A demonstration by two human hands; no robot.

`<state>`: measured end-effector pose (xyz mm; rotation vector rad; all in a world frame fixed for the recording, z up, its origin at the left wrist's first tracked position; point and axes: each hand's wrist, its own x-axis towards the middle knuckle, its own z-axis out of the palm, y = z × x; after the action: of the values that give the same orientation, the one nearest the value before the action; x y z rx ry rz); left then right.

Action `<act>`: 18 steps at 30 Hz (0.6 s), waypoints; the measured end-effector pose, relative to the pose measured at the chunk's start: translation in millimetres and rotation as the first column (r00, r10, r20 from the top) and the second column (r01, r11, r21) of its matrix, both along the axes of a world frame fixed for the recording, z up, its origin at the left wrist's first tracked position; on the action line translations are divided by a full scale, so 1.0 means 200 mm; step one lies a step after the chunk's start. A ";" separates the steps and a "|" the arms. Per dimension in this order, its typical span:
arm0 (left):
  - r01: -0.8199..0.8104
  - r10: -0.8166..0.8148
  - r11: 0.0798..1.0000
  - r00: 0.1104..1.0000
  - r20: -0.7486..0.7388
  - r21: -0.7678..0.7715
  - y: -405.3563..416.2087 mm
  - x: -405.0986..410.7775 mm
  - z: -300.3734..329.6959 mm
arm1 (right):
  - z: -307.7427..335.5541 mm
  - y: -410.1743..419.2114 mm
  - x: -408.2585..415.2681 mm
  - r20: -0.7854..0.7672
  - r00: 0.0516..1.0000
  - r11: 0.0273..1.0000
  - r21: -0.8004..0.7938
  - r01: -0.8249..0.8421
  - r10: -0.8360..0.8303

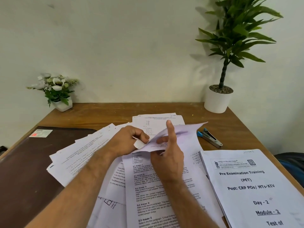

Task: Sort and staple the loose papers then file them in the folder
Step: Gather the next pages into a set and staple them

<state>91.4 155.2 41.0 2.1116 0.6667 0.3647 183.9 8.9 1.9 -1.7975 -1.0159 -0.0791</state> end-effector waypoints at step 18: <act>0.129 -0.153 0.988 0.911 -0.384 -0.089 -0.01 0.14 0.19 | -0.03 0.04 -0.01 0.118 0.992 0.999 0.032 0.041 -0.045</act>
<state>120.0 153.7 79.5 2.1761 0.7336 -0.1641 181.7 16.0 -4.7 -1.8056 -1.0539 -0.2284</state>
